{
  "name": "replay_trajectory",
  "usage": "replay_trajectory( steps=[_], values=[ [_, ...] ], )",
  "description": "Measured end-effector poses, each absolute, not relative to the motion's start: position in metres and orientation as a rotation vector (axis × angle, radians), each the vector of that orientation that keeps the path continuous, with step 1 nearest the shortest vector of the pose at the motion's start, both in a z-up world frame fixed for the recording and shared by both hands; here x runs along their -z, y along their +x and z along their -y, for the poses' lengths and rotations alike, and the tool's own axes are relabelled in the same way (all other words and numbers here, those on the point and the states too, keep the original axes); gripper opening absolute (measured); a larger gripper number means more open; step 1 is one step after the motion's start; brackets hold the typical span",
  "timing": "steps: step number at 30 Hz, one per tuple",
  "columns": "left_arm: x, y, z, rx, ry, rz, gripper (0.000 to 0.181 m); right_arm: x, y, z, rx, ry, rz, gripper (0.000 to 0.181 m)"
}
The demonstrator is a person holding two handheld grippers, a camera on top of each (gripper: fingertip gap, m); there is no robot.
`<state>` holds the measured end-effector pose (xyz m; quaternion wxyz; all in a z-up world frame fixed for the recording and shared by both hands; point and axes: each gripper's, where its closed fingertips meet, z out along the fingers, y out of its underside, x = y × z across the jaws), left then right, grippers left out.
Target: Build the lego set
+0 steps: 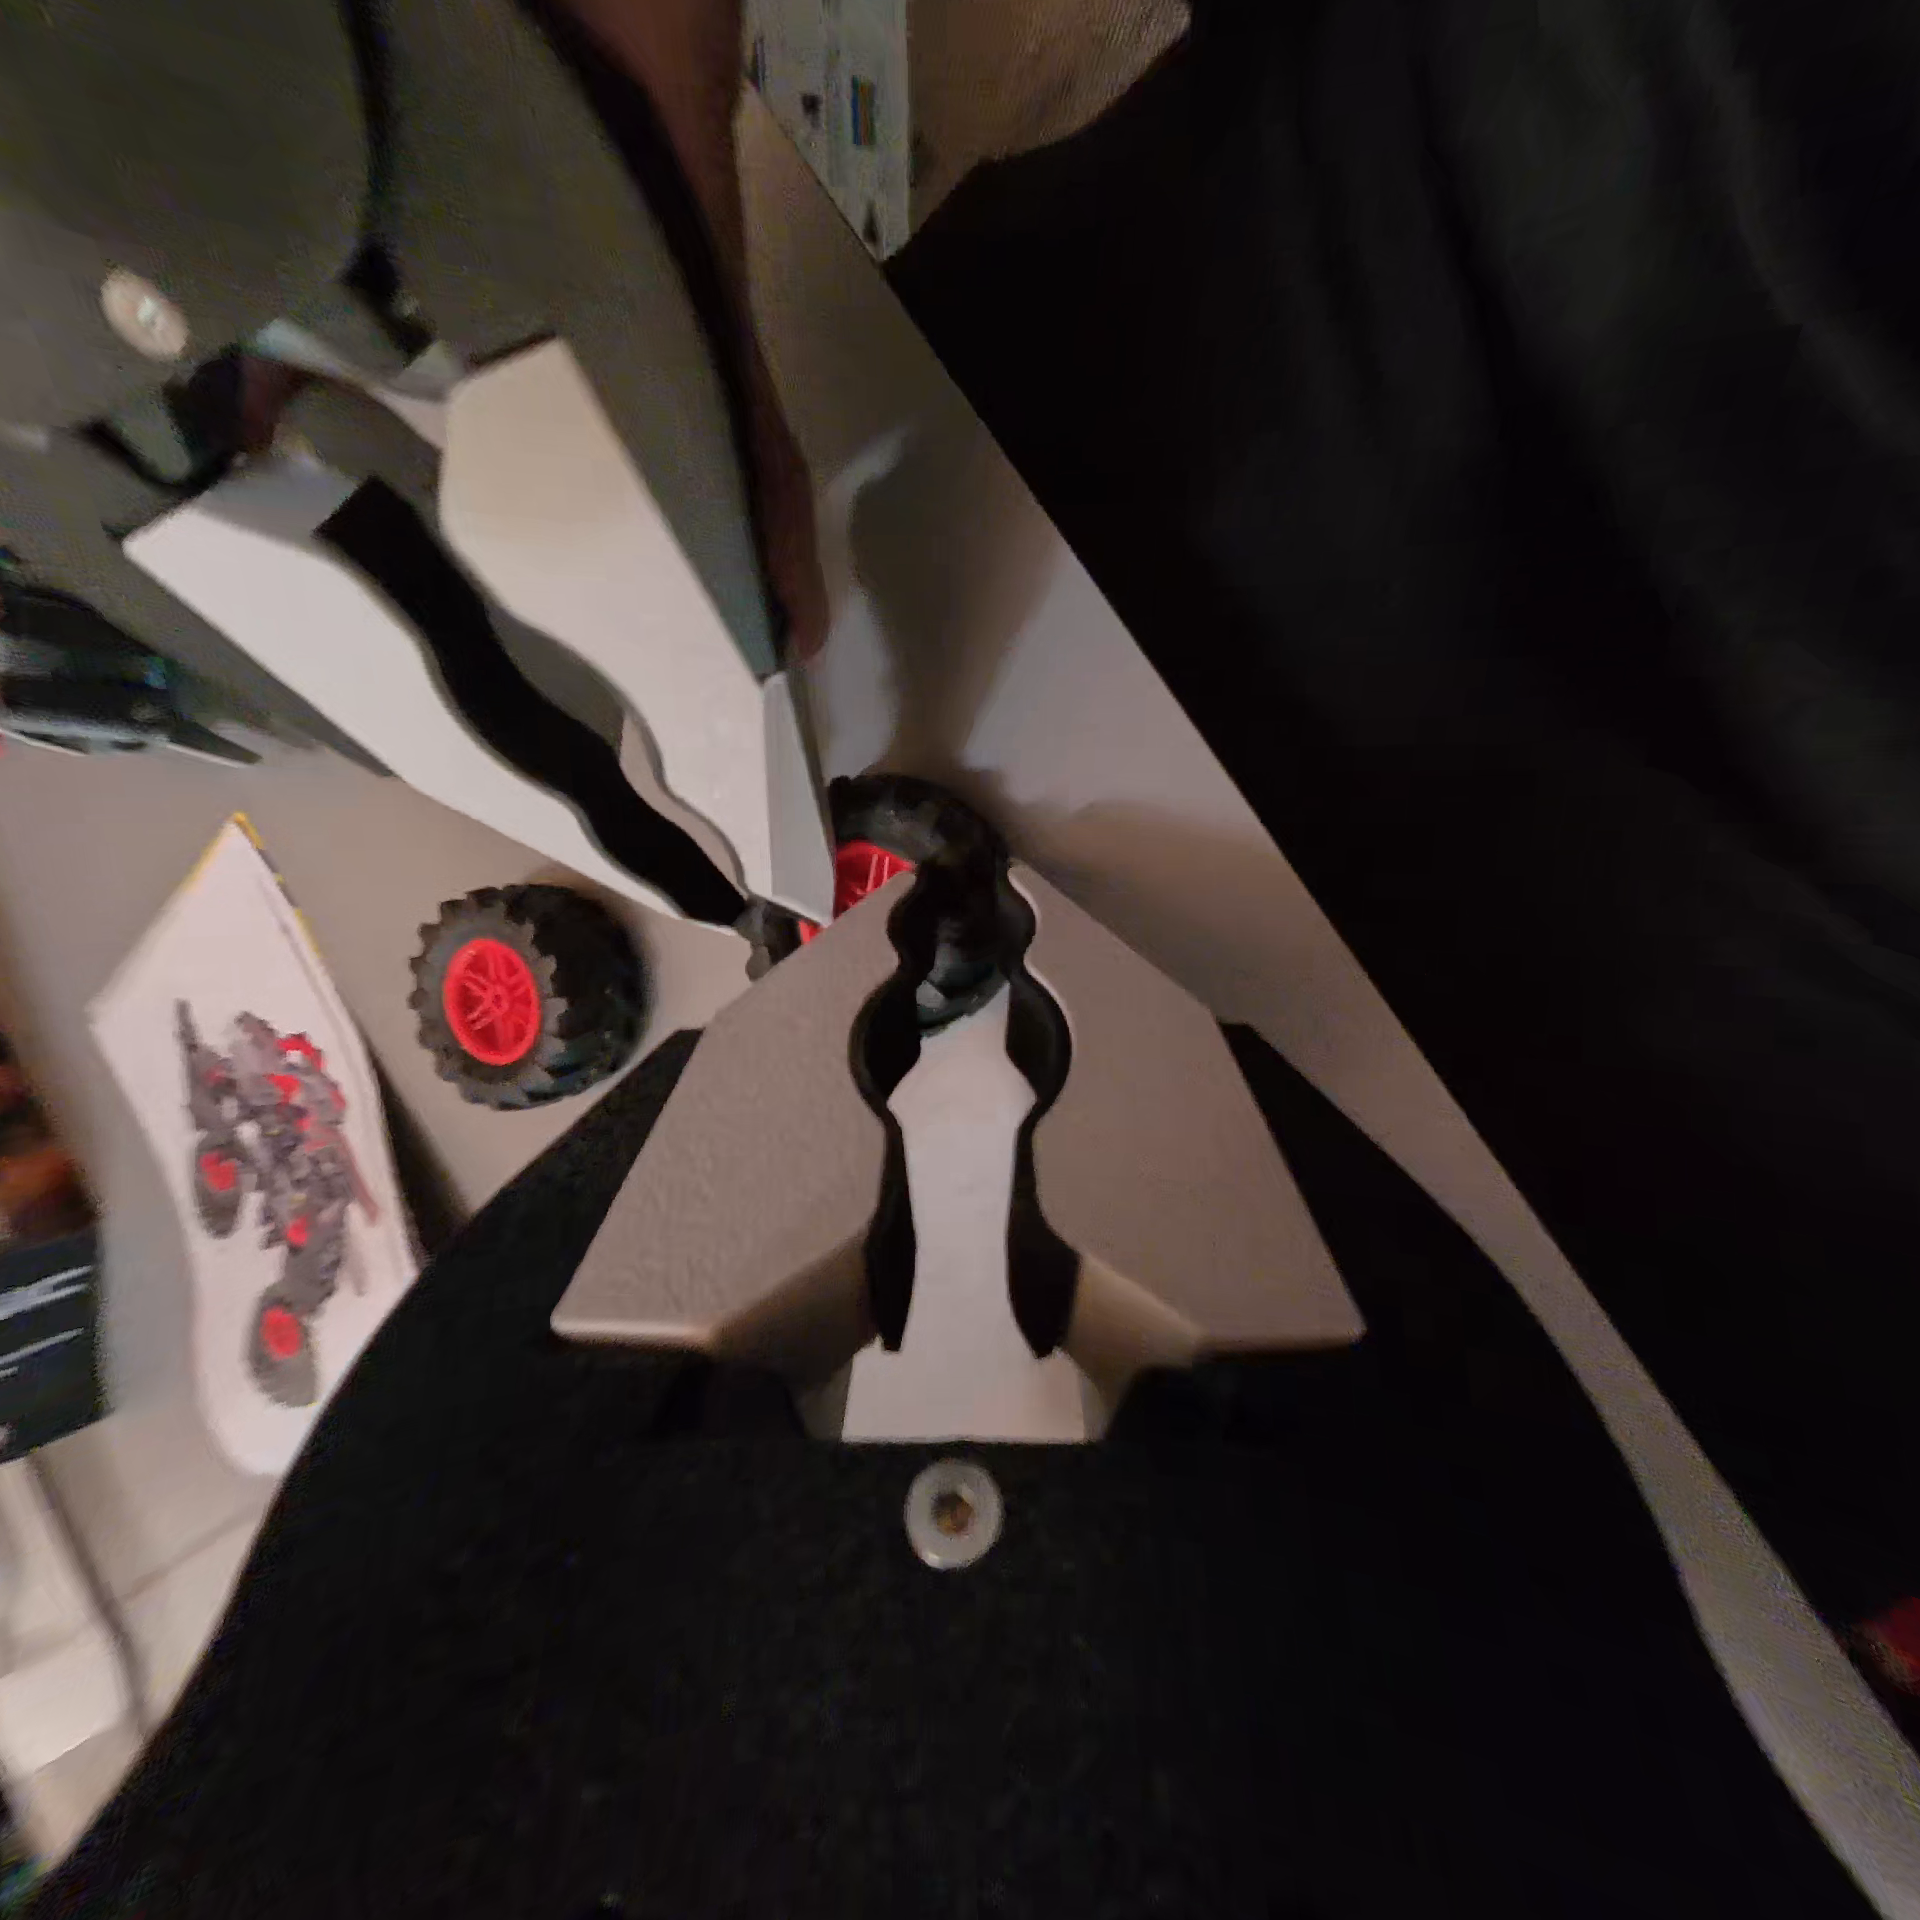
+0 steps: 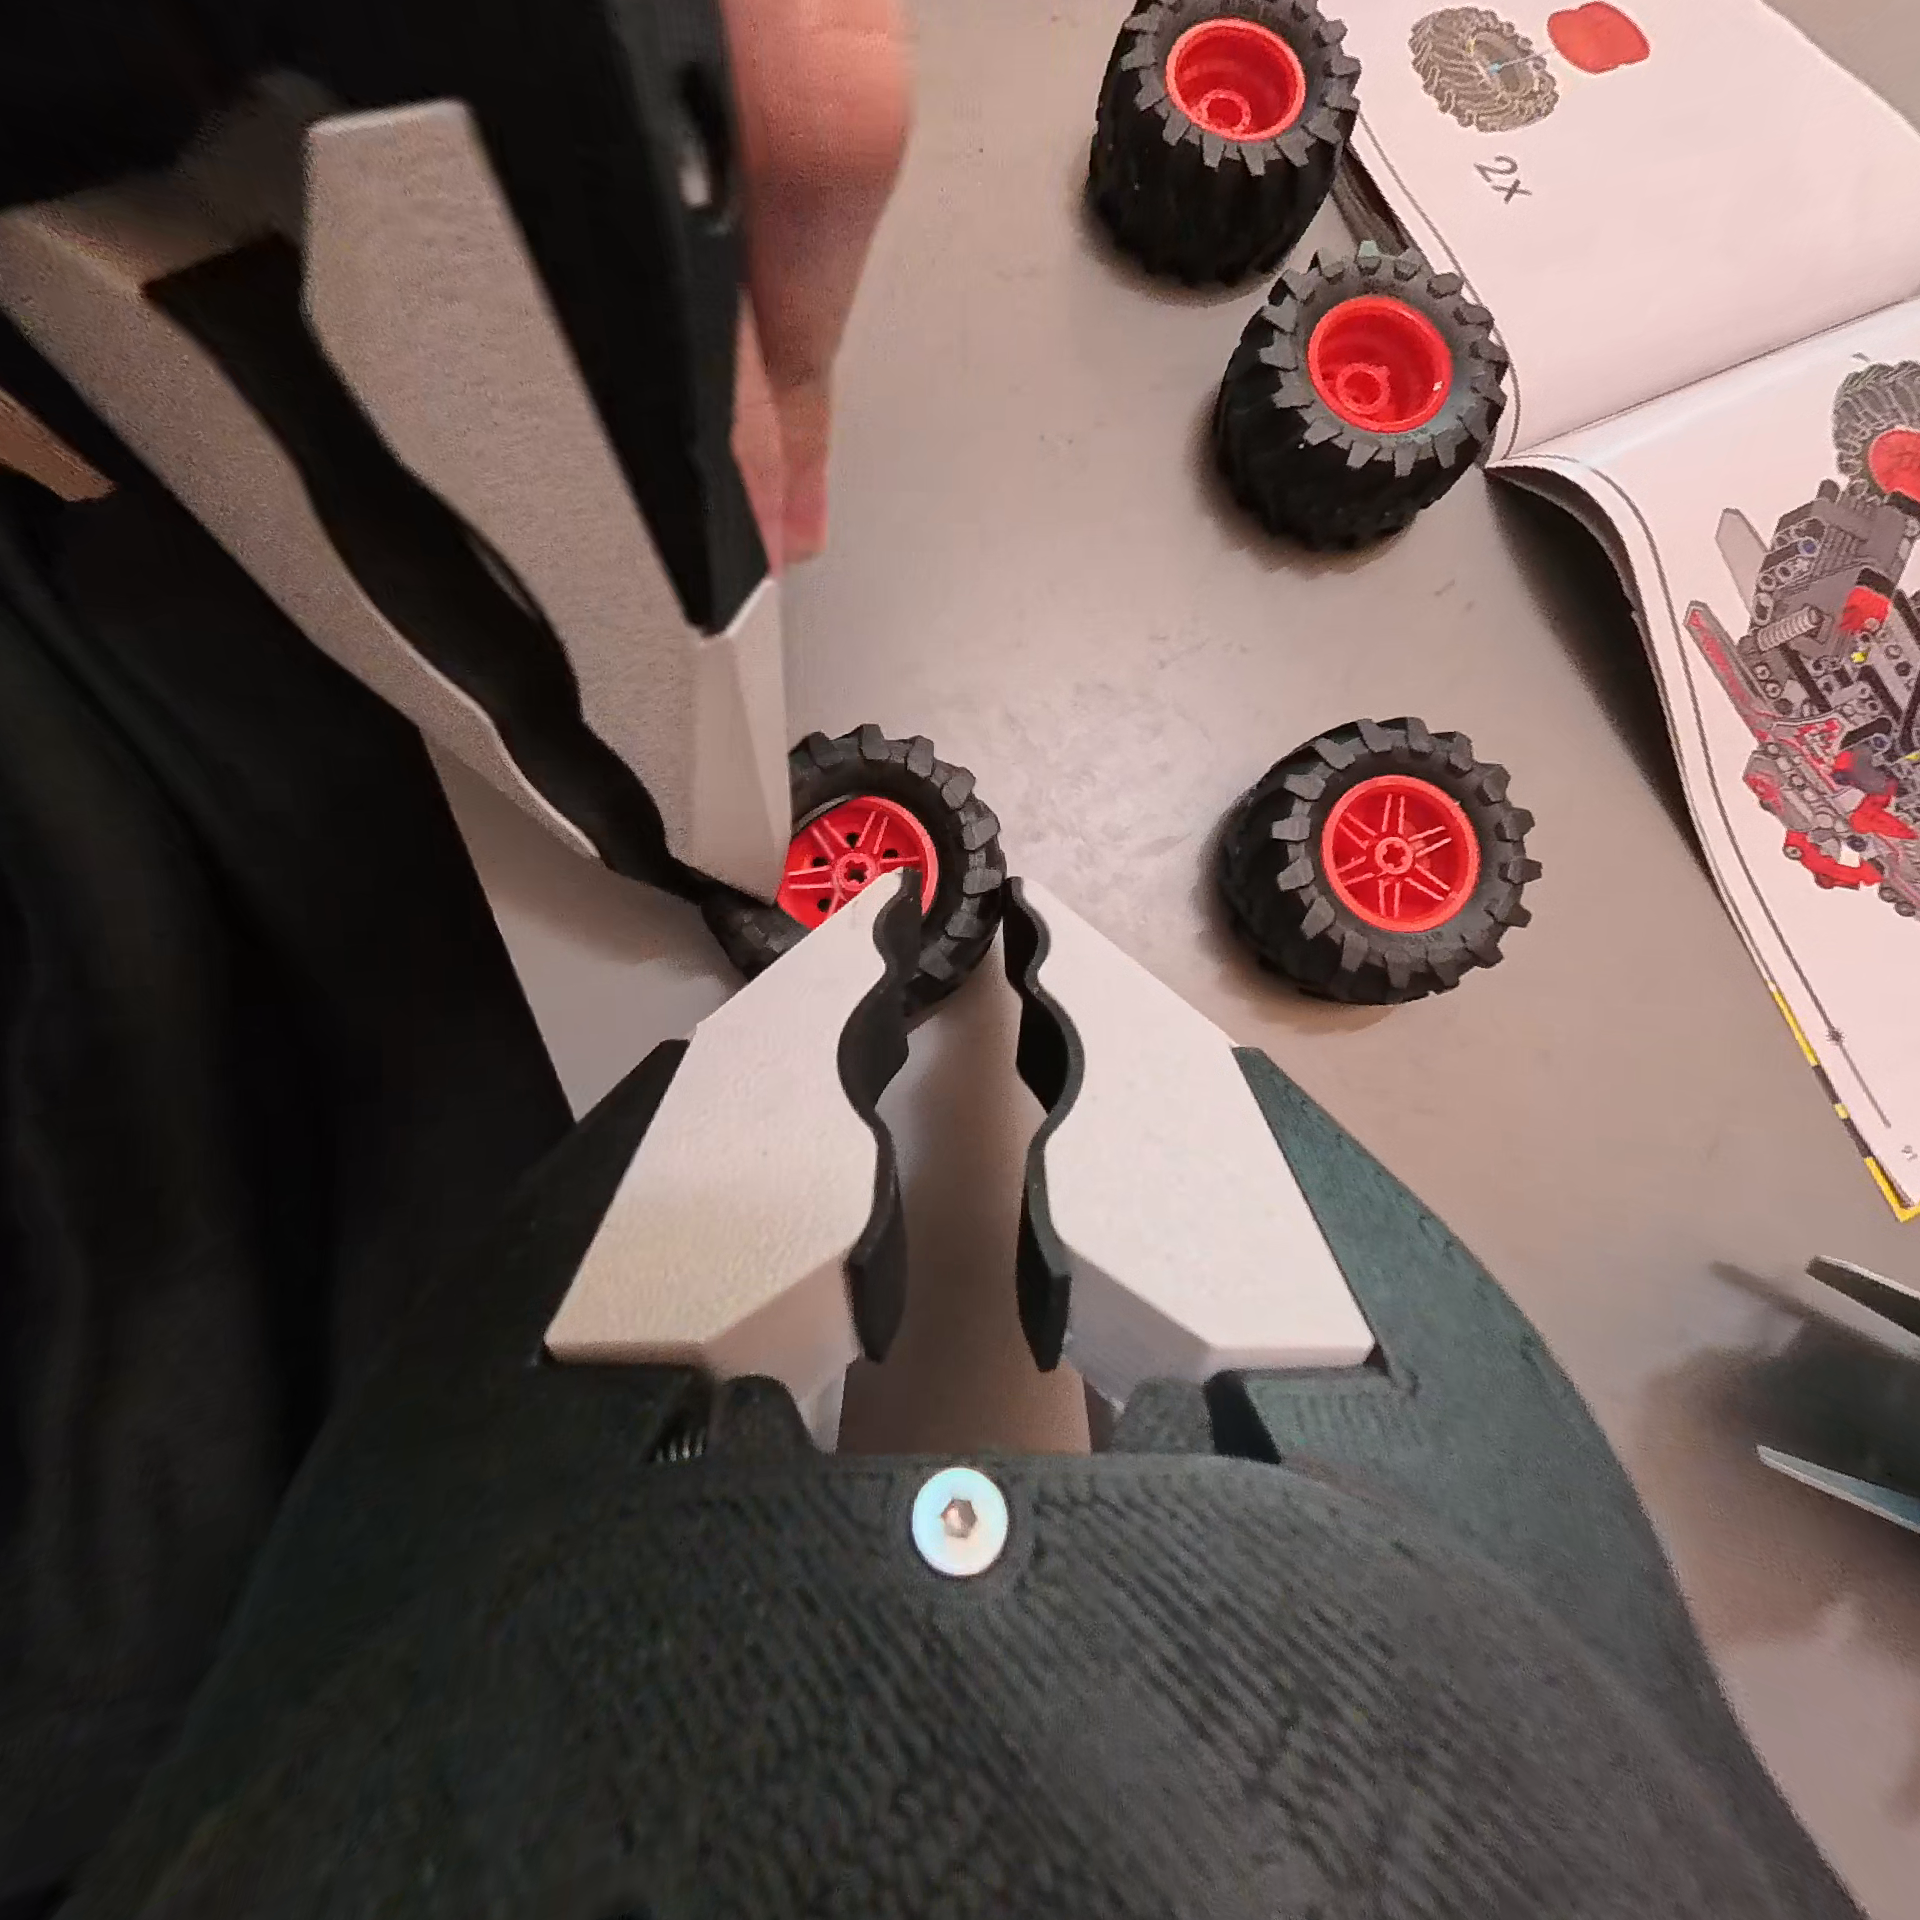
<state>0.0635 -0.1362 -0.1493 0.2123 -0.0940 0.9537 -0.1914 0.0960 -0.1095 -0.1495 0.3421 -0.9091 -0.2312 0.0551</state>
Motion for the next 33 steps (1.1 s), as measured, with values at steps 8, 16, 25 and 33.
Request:
replay_trajectory(
  steps=[8,16,25,33],
  values=[
    [0.152,0.062,0.137,0.244,-0.123,-2.571,0.007,0.149,0.094,0.108,-0.119,-2.355,0.629,0.014],
    [0.155,0.062,0.135,-0.106,0.058,-2.527,0.008,0.149,0.093,0.107,-0.16,-2.368,0.625,0.014],
    [0.151,0.062,0.133,0.266,-0.317,-2.491,0.012,0.149,0.093,0.105,-0.18,-2.342,0.653,0.013],
    [0.143,0.061,0.105,0.206,-0.164,-2.447,0.014,0.149,0.091,0.102,-0.152,-2.366,0.703,0.014]
  ],
)
